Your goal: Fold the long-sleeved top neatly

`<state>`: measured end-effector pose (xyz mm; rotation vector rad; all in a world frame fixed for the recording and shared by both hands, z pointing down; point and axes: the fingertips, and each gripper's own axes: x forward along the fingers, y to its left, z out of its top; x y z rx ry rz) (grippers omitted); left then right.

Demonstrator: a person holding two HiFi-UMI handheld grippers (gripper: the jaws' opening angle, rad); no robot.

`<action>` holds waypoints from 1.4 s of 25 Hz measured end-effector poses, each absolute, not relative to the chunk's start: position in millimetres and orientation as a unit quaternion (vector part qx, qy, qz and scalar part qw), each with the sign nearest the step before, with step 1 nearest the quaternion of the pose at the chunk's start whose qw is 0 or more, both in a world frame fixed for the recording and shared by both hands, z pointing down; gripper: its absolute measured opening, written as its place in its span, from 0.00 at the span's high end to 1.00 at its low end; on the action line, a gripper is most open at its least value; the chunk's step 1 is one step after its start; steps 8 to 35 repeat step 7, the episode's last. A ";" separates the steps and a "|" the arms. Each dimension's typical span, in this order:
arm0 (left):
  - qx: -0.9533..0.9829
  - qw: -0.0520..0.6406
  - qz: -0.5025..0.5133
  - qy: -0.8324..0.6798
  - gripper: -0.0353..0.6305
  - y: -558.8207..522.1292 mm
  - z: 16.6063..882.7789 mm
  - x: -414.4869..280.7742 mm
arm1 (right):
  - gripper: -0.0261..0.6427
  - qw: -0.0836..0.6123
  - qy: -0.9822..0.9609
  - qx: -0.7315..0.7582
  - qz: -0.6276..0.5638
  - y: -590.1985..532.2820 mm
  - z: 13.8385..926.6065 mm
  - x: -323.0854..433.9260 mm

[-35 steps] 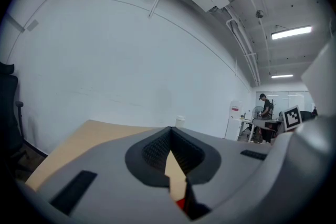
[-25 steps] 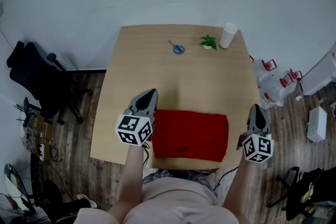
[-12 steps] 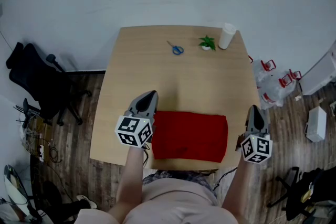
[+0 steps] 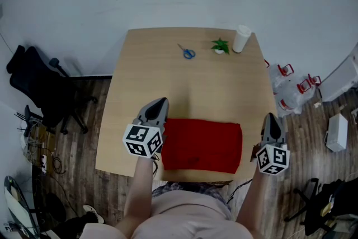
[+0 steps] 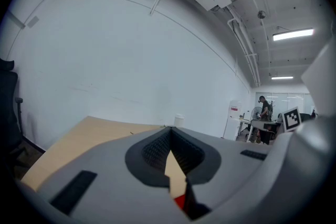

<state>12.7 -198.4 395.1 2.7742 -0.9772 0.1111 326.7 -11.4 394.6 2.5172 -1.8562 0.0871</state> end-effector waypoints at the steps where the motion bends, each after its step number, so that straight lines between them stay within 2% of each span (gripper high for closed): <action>1: 0.938 0.099 0.038 -0.330 0.94 -198.3 395.2 13.0 | 0.95 0.006 -0.593 0.805 0.028 -11.0 394.7 327.0; 35: 0.938 0.102 0.040 -0.330 0.94 -196.6 396.9 13.2 | 0.95 0.006 -0.592 0.805 0.030 -9.7 395.4 327.4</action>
